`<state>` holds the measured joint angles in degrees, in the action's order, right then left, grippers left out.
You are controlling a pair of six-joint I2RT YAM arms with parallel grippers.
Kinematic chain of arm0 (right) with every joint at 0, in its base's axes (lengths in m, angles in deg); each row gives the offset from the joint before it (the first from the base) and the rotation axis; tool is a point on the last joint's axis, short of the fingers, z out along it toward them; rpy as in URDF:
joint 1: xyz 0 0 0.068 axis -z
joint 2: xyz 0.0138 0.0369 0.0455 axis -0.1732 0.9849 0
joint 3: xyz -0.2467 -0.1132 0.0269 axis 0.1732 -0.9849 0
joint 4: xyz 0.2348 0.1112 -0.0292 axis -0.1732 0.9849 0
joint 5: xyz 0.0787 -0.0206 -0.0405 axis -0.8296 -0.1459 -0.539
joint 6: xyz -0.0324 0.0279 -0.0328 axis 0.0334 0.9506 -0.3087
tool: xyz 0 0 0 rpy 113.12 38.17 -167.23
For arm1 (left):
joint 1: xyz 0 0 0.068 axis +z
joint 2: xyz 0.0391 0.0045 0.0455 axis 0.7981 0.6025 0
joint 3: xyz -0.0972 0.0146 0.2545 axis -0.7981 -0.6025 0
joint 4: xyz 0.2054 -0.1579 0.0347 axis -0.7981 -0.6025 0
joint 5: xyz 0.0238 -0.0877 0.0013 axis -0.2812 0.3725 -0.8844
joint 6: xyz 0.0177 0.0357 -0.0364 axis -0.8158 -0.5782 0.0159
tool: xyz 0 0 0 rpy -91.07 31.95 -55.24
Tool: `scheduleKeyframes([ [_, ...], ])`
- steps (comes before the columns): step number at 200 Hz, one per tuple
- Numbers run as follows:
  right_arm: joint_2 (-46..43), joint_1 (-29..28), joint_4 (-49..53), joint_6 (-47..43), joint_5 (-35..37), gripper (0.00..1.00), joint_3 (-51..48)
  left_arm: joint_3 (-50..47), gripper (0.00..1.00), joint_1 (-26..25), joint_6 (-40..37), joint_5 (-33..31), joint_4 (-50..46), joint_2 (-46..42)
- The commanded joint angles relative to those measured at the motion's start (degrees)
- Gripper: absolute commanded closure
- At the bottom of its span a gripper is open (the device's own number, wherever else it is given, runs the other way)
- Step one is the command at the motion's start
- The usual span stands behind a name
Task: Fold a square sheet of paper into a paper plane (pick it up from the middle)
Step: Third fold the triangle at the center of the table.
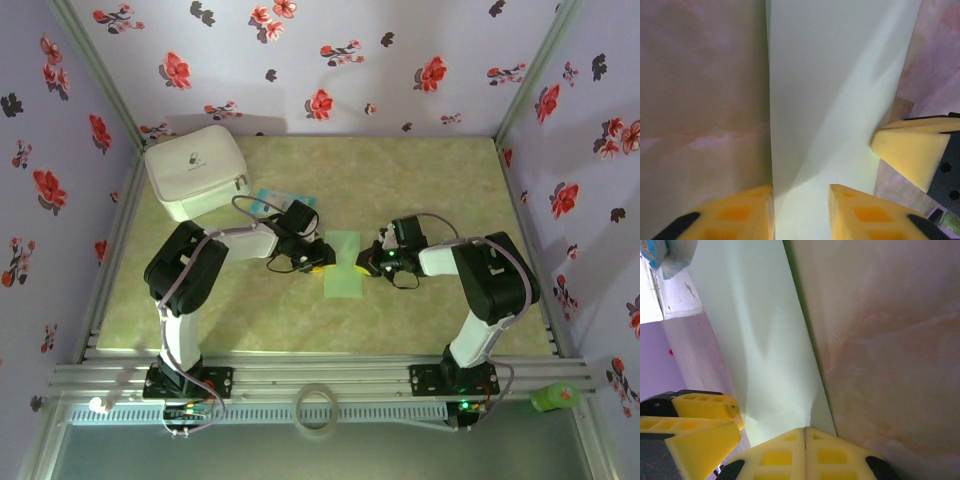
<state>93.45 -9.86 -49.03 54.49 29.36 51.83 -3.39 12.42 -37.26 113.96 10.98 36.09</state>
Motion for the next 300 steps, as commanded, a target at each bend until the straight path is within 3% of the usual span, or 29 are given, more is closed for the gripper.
scheduleKeyframes([
  [1,1.4,0.4,6.0,-0.2,5.6,0.94,-1.6,0.2,0.72,-0.3,0.2,-0.6,-0.2,-0.5],
  [79,0.5,0.4,7.5,-0.9,6.2,0.90,-0.9,-1.3,0.83,-0.4,1.9,-2.7,0.3,-2.4],
  [109,-0.5,0.4,6.3,-1.3,5.0,0.84,-0.7,-2.1,0.94,-0.3,2.8,-4.3,0.7,-3.4],
  [133,-3.7,0.2,6.8,-2.9,4.4,0.71,-0.1,-3.0,1.00,-0.1,4.2,-5.3,1.4,-4.5],
  [164,-11.6,-1.0,15.1,-11.1,10.8,0.64,1.3,-5.6,1.00,0.0,8.0,-5.5,5.4,-6.4],
  [196,-21.6,-11.3,20.9,-27.8,26.7,0.59,0.5,-8.8,1.00,0.2,12.8,-5.2,9.0,-8.9],
  [213,-26.7,-17.6,18.1,-34.2,35.5,0.60,-2.0,-9.4,1.00,0.3,14.1,-5.0,9.3,-9.6],
  [249,-34.1,-27.6,1.9,-49.9,38.3,0.54,-13.0,-10.8,1.00,0.5,15.6,-4.5,11.2,-11.0],
  [264,-34.1,-31.0,1.8,-54.8,40.9,0.52,-13.6,-11.2,1.00,0.6,16.4,-4.5,11.5,-11.3],
  [300,-30.9,-37.7,-0.2,-57.3,48.2,0.51,-12.8,-12.0,1.00,0.6,17.3,-3.6,13.6,-11.6],
])
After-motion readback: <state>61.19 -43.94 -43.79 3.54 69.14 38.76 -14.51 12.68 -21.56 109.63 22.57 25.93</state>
